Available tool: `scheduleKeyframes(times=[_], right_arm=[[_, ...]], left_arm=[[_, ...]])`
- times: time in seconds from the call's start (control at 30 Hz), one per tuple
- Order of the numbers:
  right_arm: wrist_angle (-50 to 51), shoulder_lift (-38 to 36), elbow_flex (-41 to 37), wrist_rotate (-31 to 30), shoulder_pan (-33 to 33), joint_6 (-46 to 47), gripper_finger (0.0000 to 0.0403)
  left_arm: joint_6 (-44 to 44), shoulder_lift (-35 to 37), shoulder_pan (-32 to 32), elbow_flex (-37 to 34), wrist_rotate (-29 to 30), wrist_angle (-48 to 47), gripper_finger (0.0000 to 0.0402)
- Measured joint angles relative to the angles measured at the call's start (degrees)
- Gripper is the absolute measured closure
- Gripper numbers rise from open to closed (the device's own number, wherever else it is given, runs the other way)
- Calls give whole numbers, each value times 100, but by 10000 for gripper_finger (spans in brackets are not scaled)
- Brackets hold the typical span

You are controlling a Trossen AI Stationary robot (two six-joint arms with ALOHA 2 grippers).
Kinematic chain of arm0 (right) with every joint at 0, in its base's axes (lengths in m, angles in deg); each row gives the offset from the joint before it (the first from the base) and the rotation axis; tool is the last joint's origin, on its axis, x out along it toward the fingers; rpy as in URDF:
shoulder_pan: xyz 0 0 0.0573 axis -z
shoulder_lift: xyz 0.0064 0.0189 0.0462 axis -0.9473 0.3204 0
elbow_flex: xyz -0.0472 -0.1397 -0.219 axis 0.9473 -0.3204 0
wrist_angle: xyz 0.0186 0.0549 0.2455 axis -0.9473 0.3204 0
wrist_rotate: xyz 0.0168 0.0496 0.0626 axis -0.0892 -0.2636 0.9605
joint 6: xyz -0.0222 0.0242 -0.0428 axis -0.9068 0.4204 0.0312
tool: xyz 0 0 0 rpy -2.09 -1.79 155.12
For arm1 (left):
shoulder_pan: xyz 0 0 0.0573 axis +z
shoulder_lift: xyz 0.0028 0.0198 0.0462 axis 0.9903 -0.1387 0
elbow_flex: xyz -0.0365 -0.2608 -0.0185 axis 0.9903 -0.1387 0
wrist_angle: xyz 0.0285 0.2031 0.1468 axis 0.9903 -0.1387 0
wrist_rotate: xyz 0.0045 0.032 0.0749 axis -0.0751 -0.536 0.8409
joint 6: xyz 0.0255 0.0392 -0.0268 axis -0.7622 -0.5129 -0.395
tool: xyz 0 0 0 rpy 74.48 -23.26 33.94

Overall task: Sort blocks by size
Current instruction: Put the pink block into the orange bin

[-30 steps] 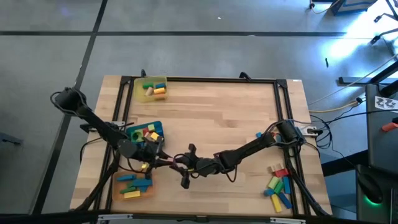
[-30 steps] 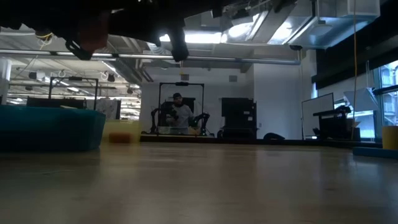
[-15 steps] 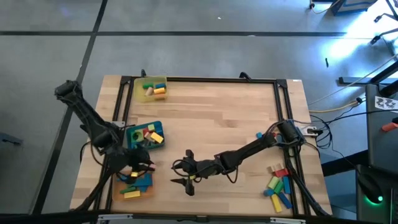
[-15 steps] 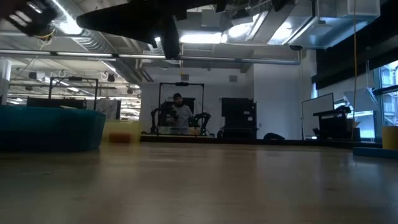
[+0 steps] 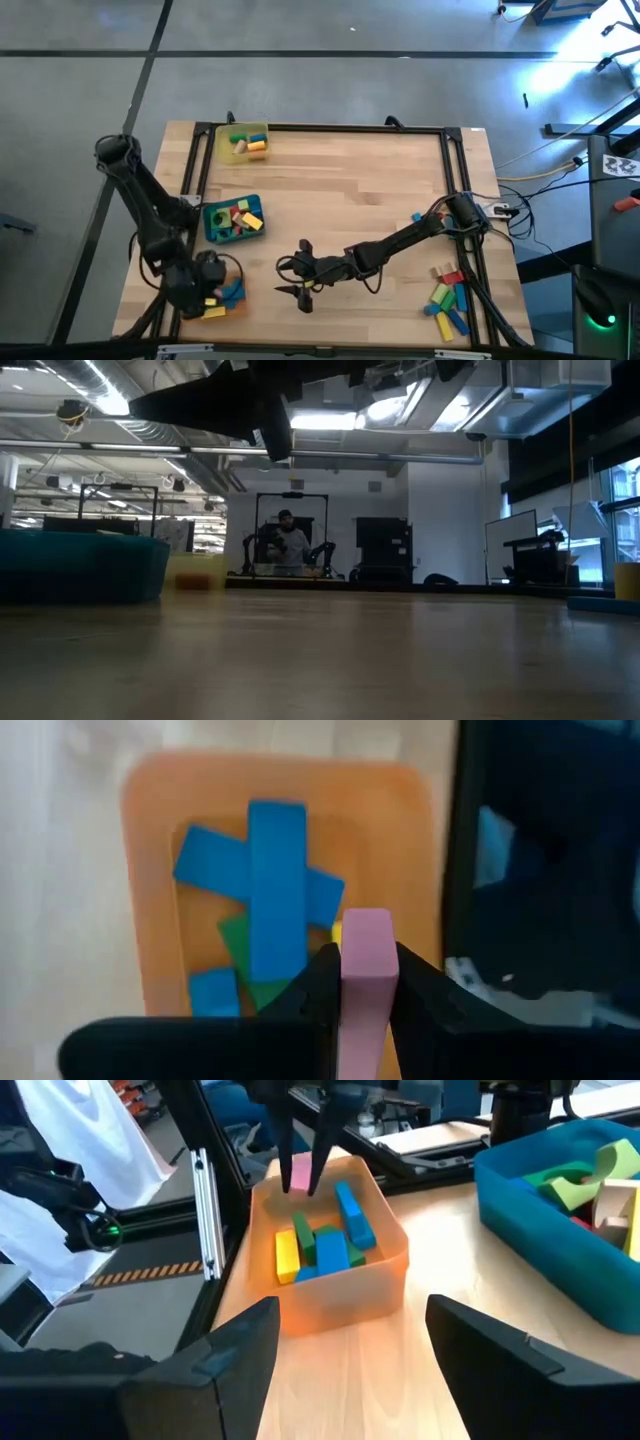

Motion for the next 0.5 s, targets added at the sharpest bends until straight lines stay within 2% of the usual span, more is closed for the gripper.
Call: scheduleKeyframes(times=[0.13,0.33,0.5], right_arm=[[15,0,-1,-1,0,3,148],[20,0,-2,0,0,12,148],[28,0,-2,0,0,13,148]], left_arm=[[-10,-460,-6,0,-94,185,358],[-704,-953,161,0,-169,1087,357],[-853,-1221,361,0,-145,1130,348]])
